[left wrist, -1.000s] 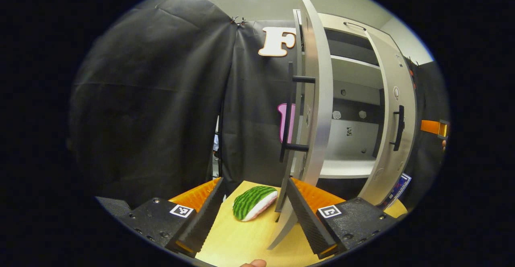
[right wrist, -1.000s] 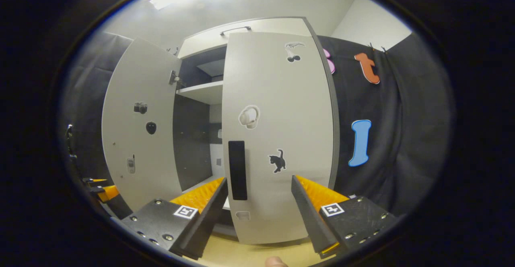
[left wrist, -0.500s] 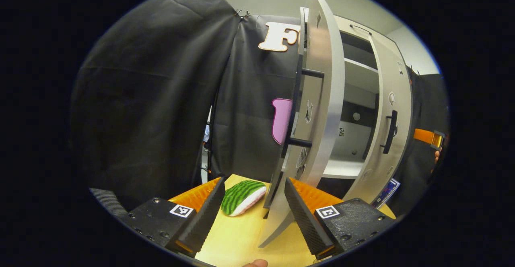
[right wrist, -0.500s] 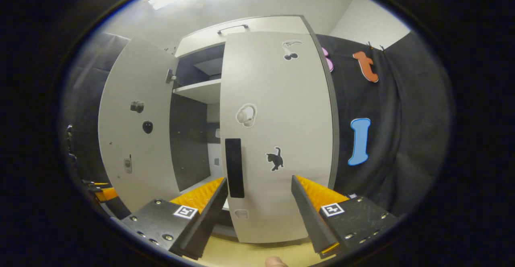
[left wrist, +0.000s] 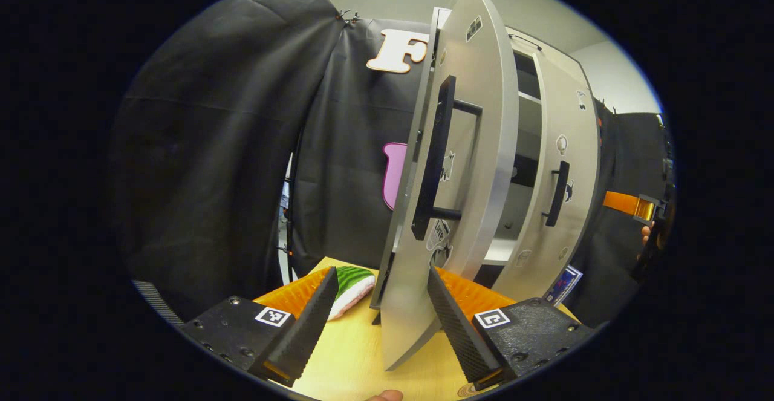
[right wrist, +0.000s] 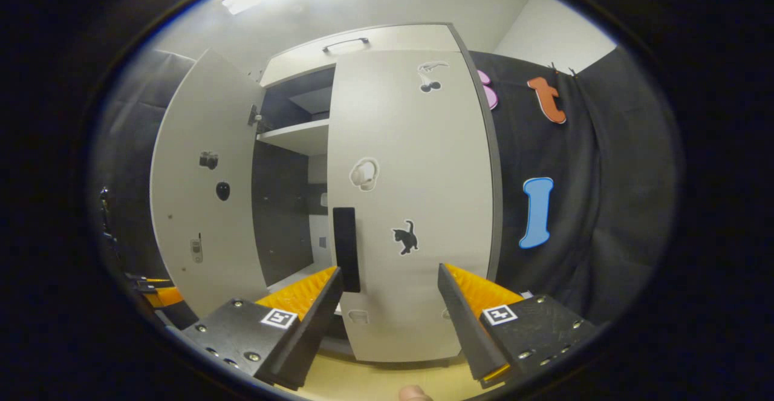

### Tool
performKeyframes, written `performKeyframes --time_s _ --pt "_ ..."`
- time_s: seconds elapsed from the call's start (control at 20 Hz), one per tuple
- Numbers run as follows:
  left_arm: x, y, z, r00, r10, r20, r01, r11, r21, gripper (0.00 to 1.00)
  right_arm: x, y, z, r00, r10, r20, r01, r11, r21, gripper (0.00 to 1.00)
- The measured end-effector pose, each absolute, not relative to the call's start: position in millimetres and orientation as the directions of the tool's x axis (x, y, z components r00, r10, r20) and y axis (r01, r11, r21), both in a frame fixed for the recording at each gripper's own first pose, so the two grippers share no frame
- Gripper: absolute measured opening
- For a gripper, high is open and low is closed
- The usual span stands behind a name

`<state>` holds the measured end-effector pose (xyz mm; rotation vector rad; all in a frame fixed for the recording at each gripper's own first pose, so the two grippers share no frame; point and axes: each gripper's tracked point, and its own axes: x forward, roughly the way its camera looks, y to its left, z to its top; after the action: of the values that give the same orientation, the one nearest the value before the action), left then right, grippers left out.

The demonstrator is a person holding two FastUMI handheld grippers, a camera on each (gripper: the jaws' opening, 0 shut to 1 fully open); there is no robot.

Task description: Grasp the bottle in the cabinet with the left hand and place it on the coaster, then close the right door with the right hand and the left door with the left hand.

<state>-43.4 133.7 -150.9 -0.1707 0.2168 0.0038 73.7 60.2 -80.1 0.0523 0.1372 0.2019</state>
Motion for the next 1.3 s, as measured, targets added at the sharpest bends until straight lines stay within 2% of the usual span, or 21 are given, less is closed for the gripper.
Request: performKeyframes --time_s 0.75,1.0,1.15,1.2,1.25,1.3 --pt "-31.0 77.5 -158.6 0.961 -0.154 -0.228 0.116 0.978 -0.171 0.95 64.7 44.4 -81.7 0.975 0.169 -0.141 -0.163 0.985 0.055 0.96" --pt "-24.6 58.7 -163.3 0.951 -0.19 -0.242 0.17 0.98 -0.099 0.95 66.3 34.6 -83.1 0.978 0.148 -0.144 -0.143 0.989 0.046 0.96" --pt "-21.3 50.5 -164.5 0.946 -0.211 -0.244 0.19 0.976 -0.107 0.95 66.4 30.0 -85.1 0.979 0.141 -0.146 -0.134 0.99 0.053 0.96" --pt "-20.7 48.4 -165.8 0.945 -0.216 -0.247 0.191 0.974 -0.12 0.9 66.4 28.8 -85.3 0.979 0.138 -0.146 -0.132 0.99 0.052 0.96" --pt "-19.9 46.2 -166.6 0.944 -0.22 -0.247 0.192 0.972 -0.132 0.9 66.9 27.6 -86.0 0.98 0.135 -0.147 -0.129 0.99 0.051 0.96" --pt "-18.9 43.9 -167.2 0.942 -0.224 -0.248 0.194 0.971 -0.14 0.95 67.5 26.6 -86.4 0.98 0.134 -0.147 -0.128 0.991 0.051 0.96"
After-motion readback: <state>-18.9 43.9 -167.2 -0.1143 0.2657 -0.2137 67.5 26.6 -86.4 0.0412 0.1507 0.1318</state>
